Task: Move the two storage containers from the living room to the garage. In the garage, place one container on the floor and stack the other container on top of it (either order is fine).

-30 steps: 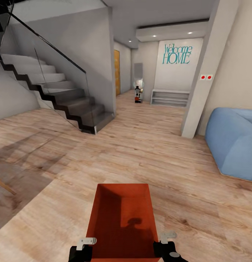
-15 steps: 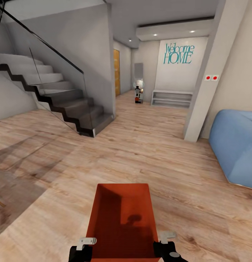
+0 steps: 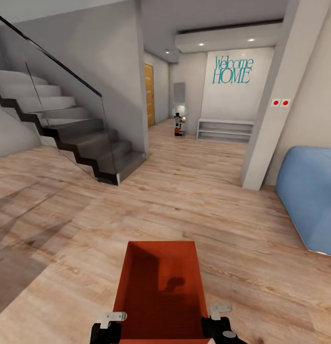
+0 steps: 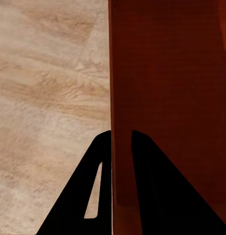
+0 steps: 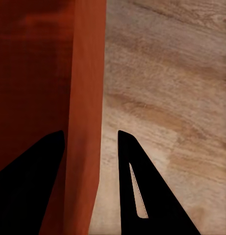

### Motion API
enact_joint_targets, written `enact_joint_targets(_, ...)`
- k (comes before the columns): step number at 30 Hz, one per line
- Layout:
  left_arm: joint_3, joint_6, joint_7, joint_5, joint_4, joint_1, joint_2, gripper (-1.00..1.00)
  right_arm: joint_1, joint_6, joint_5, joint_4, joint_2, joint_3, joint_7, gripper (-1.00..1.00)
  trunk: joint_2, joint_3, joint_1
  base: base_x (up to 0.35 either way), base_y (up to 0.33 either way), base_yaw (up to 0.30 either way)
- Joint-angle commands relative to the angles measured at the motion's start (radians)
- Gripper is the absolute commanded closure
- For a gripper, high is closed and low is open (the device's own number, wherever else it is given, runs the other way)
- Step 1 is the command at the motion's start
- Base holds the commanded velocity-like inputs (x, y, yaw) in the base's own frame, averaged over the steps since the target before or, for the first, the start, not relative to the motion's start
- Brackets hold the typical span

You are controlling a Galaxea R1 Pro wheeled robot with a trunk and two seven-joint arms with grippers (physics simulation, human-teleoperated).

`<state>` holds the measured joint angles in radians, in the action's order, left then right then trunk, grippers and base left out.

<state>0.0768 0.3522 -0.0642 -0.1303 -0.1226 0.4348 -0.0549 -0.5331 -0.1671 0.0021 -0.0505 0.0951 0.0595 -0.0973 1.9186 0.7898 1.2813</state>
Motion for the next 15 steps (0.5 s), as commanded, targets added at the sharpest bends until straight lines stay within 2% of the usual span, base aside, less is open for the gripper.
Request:
enact_joint_targets(1, 0.029, 0.004, -0.013, -0.012, 0.000, 0.001, 0.000, 1.00, -0.001, -0.003, -0.004, 0.001, 0.000, -0.001, -0.009, 1.00, 0.000, 0.001, 0.000, 0.347, 0.000, -0.014)
enact_joint_targets(15, 0.029, 0.004, -0.013, -0.012, -0.001, 0.001, 0.000, 1.00, -0.001, -0.003, -0.004, 0.001, 0.000, -0.001, -0.009, 1.00, 0.000, 0.001, 0.000, 0.347, 0.000, -0.002)
